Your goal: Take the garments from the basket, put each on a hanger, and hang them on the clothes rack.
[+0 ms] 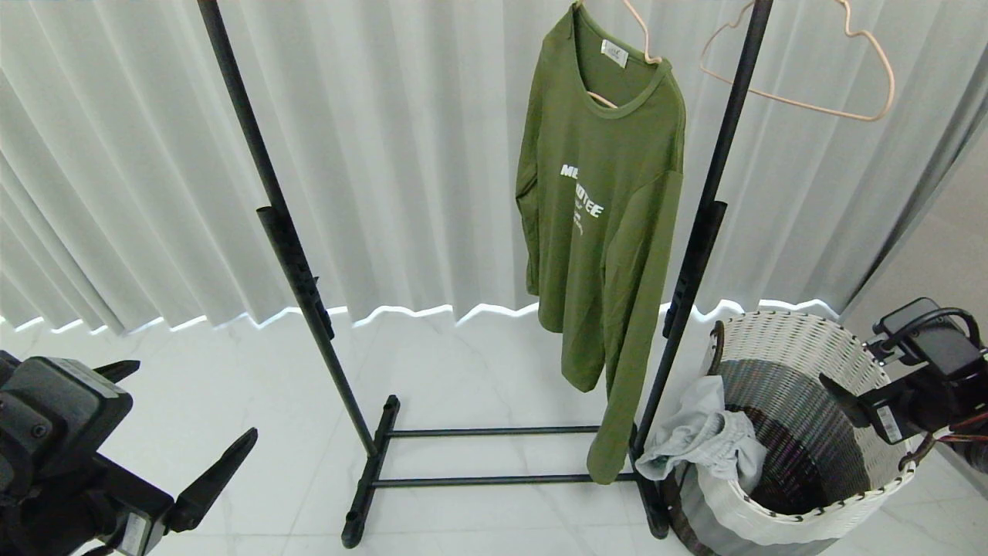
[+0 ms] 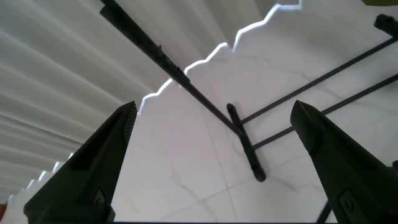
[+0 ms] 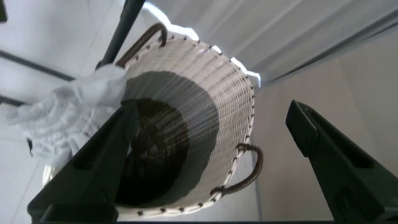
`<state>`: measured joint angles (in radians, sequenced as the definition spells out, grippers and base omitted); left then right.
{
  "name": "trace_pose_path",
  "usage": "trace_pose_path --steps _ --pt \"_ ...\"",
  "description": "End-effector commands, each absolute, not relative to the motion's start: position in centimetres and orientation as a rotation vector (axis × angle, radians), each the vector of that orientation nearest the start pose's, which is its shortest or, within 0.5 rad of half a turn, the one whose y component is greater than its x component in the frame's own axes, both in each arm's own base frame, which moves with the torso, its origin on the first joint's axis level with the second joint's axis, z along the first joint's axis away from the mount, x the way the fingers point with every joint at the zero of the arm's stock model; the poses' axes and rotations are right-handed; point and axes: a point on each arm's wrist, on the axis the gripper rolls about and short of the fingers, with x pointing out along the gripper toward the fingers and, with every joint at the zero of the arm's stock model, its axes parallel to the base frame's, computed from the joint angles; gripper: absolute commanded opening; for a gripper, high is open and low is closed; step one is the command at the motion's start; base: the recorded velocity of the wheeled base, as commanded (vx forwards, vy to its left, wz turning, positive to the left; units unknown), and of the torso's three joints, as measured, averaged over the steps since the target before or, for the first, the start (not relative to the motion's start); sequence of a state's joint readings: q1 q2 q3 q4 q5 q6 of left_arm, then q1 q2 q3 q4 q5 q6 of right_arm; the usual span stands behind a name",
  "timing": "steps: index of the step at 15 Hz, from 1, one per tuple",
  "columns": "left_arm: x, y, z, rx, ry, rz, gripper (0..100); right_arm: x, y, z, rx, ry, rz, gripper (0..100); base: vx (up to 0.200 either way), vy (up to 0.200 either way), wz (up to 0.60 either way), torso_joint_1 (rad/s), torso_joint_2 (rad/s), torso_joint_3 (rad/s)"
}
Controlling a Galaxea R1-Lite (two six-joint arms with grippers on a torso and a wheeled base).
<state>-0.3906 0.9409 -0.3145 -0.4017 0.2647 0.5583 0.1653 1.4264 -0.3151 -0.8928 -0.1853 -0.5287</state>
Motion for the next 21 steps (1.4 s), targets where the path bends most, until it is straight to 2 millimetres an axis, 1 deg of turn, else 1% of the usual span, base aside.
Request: trace_pose_path --steps 1,2,6,10,11,13,14,16,18,19,20,21 --pt "10.6 -3.8 17.8 0.632 0.185 -0.192 100 19.8 2.9 14.9 -0.569 0.228 0.043 100 0.0 0.0 0.0 0.0 0.0 0.0" --pt "10.7 -3.9 17.8 0.631 0.188 -0.192 100 20.0 2.9 14.8 -0.572 0.232 0.044 100 0.0 0.0 0.0 0.0 0.0 0.0" --pt "10.8 -4.5 17.9 0.631 0.178 -0.237 100 20.3 3.0 14.1 -0.578 0.264 0.058 100 0.2 0.0 0.0 -0.005 0.0 0.013" --pt "10.9 -4.6 17.8 0.634 0.183 -0.247 100 20.2 3.1 13.6 -0.576 0.283 0.074 100 0.2 0.0 0.0 -0.001 0.0 0.002" --pt "10.9 -4.6 17.8 0.636 0.184 -0.247 100 20.4 3.1 13.1 -0.575 0.302 0.08 100 0.2 0.0 0.0 0.002 0.0 0.002" --pt "10.8 -4.7 17.7 0.64 0.183 -0.254 100 20.9 3.2 12.4 -0.575 0.334 0.092 100 0.0 0.0 0.0 0.0 0.0 0.0" --pt "10.8 -4.8 17.8 0.641 0.179 -0.264 100 21.4 3.3 11.9 -0.563 0.357 0.099 100 0.0 0.0 0.0 0.0 0.0 0.0" --pt "10.7 -5.0 17.7 0.645 0.174 -0.282 100 21.9 3.4 10.0 -0.554 0.442 0.114 100 0.0 0.0 0.0 0.0 0.0 0.0" --pt "10.5 -5.1 17.5 0.65 0.176 -0.299 100 21.9 3.8 8.1 -0.545 0.527 0.144 100 0.0 0.0 0.0 0.0 0.0 0.0" --pt "10.5 -5.1 17.5 0.649 0.175 -0.302 100 21.8 3.9 7.7 -0.543 0.543 0.153 100 0.0 0.0 0.0 0.0 0.0 0.0" --pt "10.4 -5.1 17.2 0.653 0.181 -0.305 100 21.9 4.4 6.8 -0.527 0.582 0.173 100 0.0 0.0 0.0 0.0 0.0 0.0" --pt "10.4 -5.1 17.2 0.652 0.18 -0.305 100 21.9 5.4 6.1 -0.512 0.6 0.207 100 0.0 0.0 0.0 0.0 0.0 0.0"
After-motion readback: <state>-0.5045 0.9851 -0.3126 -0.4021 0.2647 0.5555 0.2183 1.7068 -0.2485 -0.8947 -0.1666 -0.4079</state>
